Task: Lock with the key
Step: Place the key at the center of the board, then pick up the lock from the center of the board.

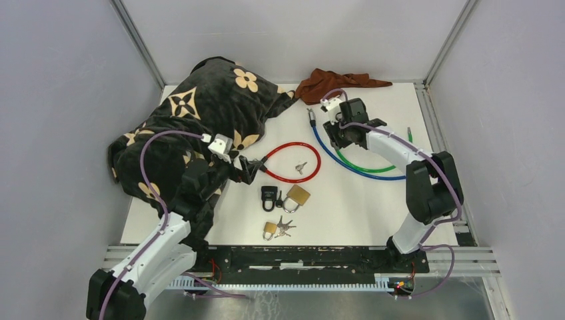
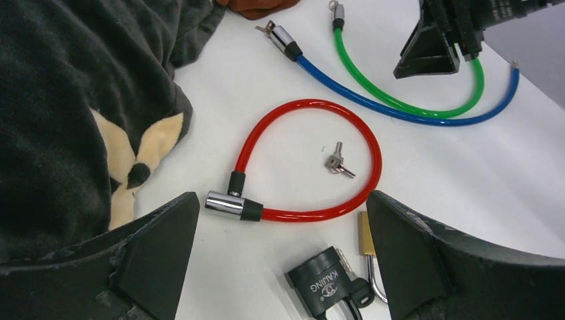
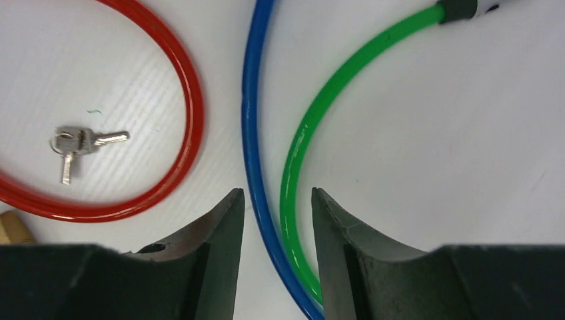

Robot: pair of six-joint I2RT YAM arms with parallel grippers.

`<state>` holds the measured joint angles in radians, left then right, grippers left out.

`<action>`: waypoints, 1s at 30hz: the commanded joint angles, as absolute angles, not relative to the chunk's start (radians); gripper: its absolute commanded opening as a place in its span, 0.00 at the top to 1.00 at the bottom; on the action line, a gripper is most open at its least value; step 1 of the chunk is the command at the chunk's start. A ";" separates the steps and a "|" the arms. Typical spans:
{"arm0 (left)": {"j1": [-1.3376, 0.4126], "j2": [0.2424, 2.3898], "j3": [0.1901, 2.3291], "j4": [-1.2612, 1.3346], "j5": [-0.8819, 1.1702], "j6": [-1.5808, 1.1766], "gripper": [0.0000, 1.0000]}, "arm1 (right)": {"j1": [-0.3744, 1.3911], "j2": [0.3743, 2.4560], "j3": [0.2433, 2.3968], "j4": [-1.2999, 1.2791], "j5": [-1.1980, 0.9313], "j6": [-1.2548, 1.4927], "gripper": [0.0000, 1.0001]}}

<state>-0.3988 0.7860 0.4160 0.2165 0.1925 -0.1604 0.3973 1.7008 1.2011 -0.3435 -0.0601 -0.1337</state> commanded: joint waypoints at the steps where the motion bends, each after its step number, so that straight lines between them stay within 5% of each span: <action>1: -0.389 0.739 0.385 0.188 0.274 -0.185 0.00 | 0.399 1.762 1.273 -0.434 -0.085 -0.227 0.56; 10: -0.374 0.696 0.276 0.371 0.133 -0.318 0.00 | 0.398 1.964 1.475 -0.539 -0.086 -0.250 0.60; 30: -0.343 0.656 0.198 0.484 0.253 -0.266 0.00 | 0.401 2.048 1.391 -0.591 -0.043 -0.311 0.63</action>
<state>-0.3550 0.6651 0.2092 0.4229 0.2226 -0.2600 0.4011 2.0121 1.4002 -0.5365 -0.0998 -0.2714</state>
